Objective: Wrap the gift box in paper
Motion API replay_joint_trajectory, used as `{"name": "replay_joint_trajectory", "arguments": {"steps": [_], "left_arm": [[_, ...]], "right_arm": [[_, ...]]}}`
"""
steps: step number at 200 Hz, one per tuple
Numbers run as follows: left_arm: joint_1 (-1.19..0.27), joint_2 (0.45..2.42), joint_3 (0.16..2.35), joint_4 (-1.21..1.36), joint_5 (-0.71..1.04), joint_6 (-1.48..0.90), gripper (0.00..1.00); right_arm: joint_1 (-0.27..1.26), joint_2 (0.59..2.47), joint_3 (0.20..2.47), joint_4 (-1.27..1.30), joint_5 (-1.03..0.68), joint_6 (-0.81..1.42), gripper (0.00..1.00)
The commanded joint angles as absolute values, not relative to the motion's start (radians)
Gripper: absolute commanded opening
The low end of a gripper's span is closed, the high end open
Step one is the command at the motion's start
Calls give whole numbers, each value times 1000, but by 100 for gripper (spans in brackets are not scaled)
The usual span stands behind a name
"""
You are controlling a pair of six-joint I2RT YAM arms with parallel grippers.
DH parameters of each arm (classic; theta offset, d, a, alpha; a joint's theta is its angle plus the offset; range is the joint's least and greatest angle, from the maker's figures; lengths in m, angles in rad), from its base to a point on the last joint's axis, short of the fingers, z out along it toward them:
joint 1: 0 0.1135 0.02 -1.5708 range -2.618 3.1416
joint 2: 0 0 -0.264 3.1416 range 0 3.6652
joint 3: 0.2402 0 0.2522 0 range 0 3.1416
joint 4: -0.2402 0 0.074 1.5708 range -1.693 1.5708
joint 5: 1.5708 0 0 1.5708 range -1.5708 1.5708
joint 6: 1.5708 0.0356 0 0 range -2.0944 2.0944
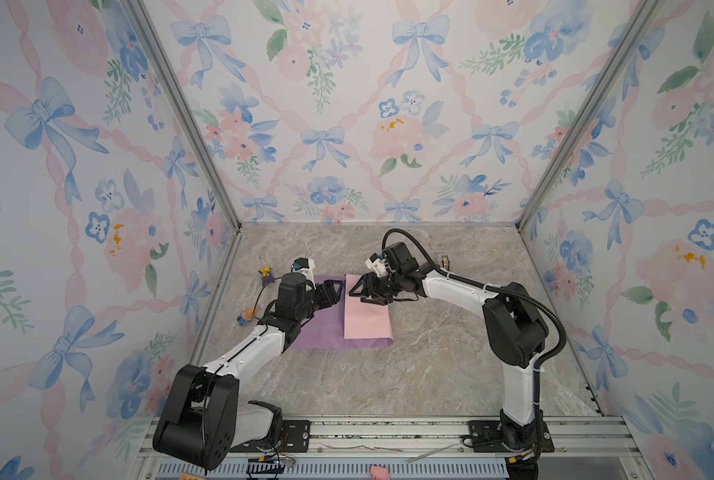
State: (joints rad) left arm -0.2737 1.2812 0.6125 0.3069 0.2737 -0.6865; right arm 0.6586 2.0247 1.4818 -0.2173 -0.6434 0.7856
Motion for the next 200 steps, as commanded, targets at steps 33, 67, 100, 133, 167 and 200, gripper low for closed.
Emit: {"name": "replay_joint_trajectory", "arguments": {"steps": [33,67,100,133,167,200], "left_arm": [[-265,1437,644,381,352,-716,62],[-288,1508,640,428,392,-726,61],[-309,1553,633,433,373,-716,51],[-309,1575,606,433,355,-709,39],[-312,1576,593,433,354,-709,37],[-314,1560,586,432,351,-707,37]], "right_arm": [[671,2050,1453,-193,-647,780,39],[672,2042,1457,-209,-632,765,34],[670,2002,1468,-242,-598,747,39],[618,1878,1442,-358,-500,684,51],[561,1852,1440,-556,-351,595,55],[578,1942,1517,-641,-290,552,56]]}}
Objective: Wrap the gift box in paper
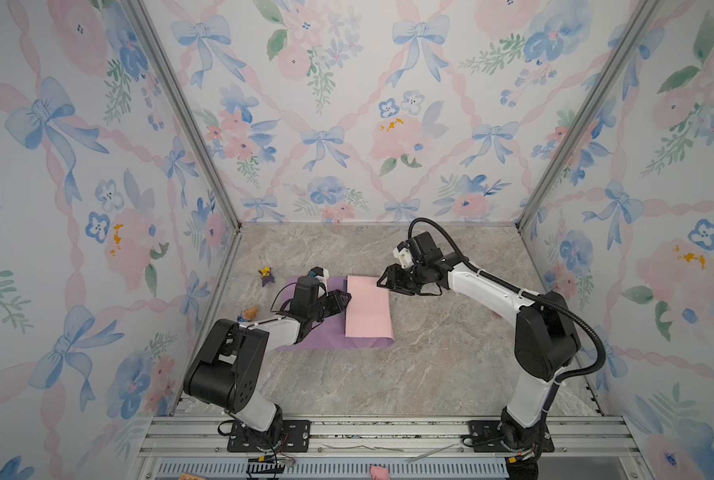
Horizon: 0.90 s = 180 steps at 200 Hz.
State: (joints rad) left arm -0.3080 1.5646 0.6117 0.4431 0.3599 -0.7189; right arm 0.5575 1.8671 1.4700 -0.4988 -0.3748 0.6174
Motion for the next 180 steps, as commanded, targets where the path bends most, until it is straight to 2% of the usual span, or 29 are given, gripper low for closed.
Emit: {"name": "replay_joint_trajectory", "arguments": {"steps": [1,29,55,74,97,114,127,164,180], "left_arm": [[-314,1560,585,432,350,-707,37],[-320,1539,581,433,355,-714,38],[-332,1525,595,433,360,-724,53],[-347,1526,608,433,360,-726,57],[-357,1550,604,433,349,-722,55],[-359,1573,592,433,342,-725,43],[-363,1580,581,436,331,-726,38],[-397,1587,572,460,309,-749,36],[-424,1599,571,483,287,-775,36]], "right_arm": [[579,1945,1518,-642,-290,552,56],[603,2008,1573,-634,-302,537,55],[627,2035,1598,-657,-293,518,55],[640,2039,1601,-677,-264,500,55],[653,2043,1609,-699,-232,472,54],[655,2041,1616,-704,-228,460,55],[652,2024,1610,-692,-235,459,56],[584,1931,1503,-612,-334,495,64],[551,1900,1451,-591,-362,502,65]]}}
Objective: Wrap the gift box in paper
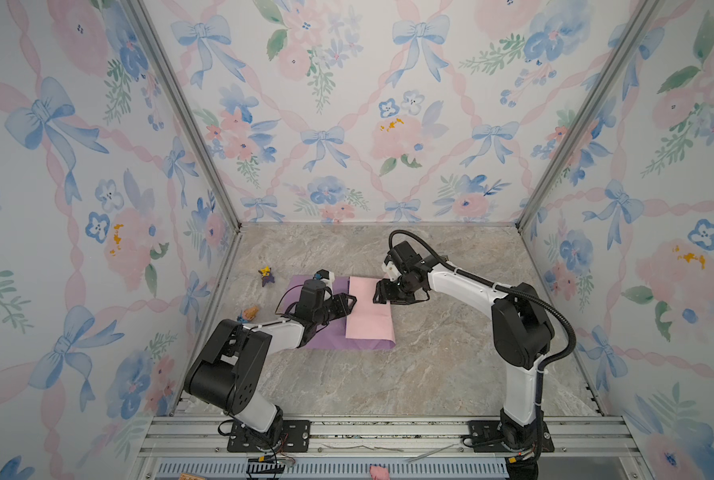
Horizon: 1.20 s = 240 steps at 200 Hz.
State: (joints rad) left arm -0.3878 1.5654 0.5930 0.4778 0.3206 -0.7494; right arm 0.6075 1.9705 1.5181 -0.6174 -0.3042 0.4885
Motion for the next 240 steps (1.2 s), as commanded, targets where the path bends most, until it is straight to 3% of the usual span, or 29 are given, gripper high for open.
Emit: {"name": "replay_joint_trajectory", "arguments": {"steps": [1,54,77,107,135,184,240], "left_arm": [[-425,1599,571,485,285,-777,36],[-521,1635,579,539,223,-850,35],[-516,1601,565,538,204,-851,37],[-433,1474,567,367,149,-842,52],[-351,1362,632,-5,2,-830,63],[-222,1223,557,-211,-116,-914,67],[-80,1239,476,-206,-22,-955,72]], "right_arm": [[548,1898,1449,-590,-364,502,65],[510,1913,1396,-578,-425,497,64],[517,1939,1397,-611,-365,477,63],[525,1948,1394,-644,-295,457,61],[530,1941,1388,-637,-286,451,61],[535,1935,1384,-612,-296,442,61],[534,1931,1375,-592,-315,431,62]]}}
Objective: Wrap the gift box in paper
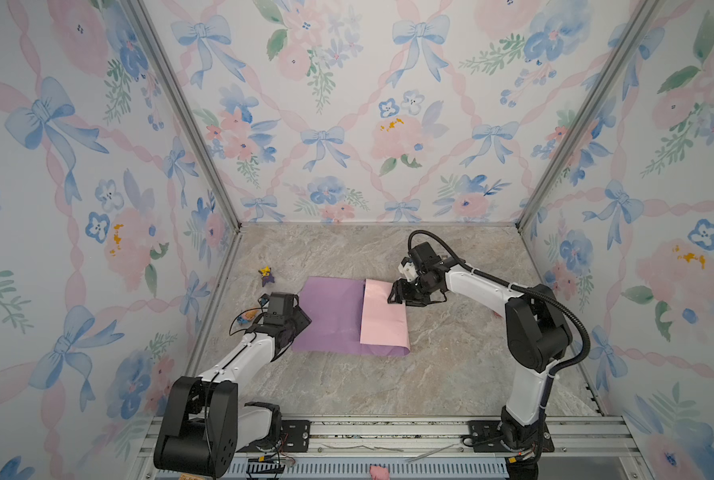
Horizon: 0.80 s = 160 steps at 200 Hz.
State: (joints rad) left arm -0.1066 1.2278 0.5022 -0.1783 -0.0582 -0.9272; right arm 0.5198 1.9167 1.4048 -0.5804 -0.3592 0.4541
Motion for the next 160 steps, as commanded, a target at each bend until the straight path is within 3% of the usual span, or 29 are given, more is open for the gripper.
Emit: {"name": "replay_joint_trajectory", "arguments": {"steps": [1,86,160], "left_arm": [[-80,1240,475,-204,-20,-956,72],[-77,1357,378,146,351,-989,67],[-79,1320,450,308,454,-858,71]], "right_arm": [[533,1932,1375,-592,-315,431,62],[531,1927,1361,-559,-338,438,62],[534,1925,1361,-556,-338,446,62]]}}
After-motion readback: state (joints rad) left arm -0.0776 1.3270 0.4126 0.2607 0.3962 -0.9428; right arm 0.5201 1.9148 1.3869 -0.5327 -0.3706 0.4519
